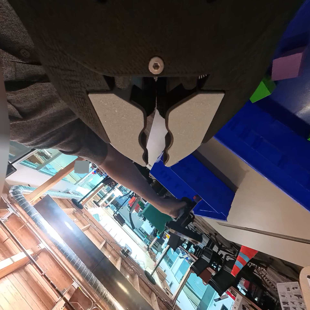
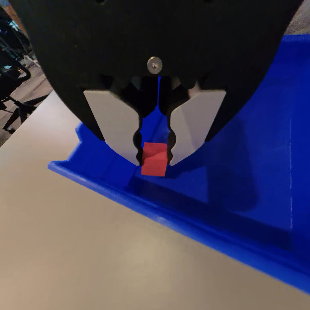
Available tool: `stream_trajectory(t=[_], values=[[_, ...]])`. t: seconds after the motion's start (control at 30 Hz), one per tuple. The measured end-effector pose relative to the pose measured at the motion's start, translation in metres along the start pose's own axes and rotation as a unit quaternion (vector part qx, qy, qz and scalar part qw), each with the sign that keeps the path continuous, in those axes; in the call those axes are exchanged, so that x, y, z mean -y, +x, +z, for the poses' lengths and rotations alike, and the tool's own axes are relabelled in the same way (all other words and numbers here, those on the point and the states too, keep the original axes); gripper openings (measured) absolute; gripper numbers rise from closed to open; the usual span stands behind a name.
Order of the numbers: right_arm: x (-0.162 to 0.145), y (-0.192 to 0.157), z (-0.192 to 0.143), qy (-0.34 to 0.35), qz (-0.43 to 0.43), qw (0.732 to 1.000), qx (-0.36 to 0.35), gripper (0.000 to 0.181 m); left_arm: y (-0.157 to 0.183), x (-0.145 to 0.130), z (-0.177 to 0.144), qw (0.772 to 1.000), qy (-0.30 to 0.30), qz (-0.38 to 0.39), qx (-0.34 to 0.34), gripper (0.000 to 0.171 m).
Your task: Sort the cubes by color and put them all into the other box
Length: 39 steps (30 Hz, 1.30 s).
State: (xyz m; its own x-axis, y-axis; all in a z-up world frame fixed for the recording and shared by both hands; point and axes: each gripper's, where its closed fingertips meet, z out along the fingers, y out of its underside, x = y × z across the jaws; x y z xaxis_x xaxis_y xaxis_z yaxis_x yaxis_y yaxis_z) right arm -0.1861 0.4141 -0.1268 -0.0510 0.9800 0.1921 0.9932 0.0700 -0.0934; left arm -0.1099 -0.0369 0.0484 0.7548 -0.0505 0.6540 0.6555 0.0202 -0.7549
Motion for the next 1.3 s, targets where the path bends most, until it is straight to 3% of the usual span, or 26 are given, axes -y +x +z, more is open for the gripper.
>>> stream_trajectory(t=[0.37, 0.57, 0.67, 0.73, 0.83, 0.9, 1.1, 1.3], values=[[0.002, 0.003, 0.033, -0.026, 0.041, 0.999, -0.014, 0.029, -0.002, 0.000, -0.002, 1.000, 0.001, 0.002, 0.002, 0.017], [0.005, 0.003, 0.026, -0.011, 0.042, 0.999, -0.023, 0.052, -0.002, 0.004, -0.005, 1.000, 0.002, 0.014, 0.018, 0.017], [0.004, -0.005, 0.008, 0.013, 0.044, 0.999, -0.017, 0.052, -0.013, 0.012, -0.011, 0.998, -0.002, 0.035, 0.054, 0.018], [-0.001, -0.017, -0.008, 0.034, 0.041, 0.999, -0.001, 0.053, -0.037, 0.024, -0.021, 0.988, -0.021, 0.075, 0.131, 0.018], [-0.012, -0.033, -0.037, 0.079, 0.021, 0.997, -0.002, 0.054, -0.094, 0.045, -0.037, 0.943, -0.087, 0.139, 0.290, 0.033], [-0.016, -0.041, -0.060, 0.129, 0.009, 0.991, -0.013, 0.052, -0.128, 0.051, -0.035, 0.914, -0.140, 0.148, 0.351, 0.041], [-0.025, -0.081, -0.108, 0.244, -0.024, 0.970, -0.006, 0.049, -0.215, 0.035, -0.002, 0.856, -0.284, 0.104, 0.418, 0.043], [-0.038, -0.101, -0.122, 0.287, -0.058, 0.956, 0.005, 0.048, -0.256, 0.024, -0.007, 0.743, -0.467, 0.211, 0.430, 0.041]])
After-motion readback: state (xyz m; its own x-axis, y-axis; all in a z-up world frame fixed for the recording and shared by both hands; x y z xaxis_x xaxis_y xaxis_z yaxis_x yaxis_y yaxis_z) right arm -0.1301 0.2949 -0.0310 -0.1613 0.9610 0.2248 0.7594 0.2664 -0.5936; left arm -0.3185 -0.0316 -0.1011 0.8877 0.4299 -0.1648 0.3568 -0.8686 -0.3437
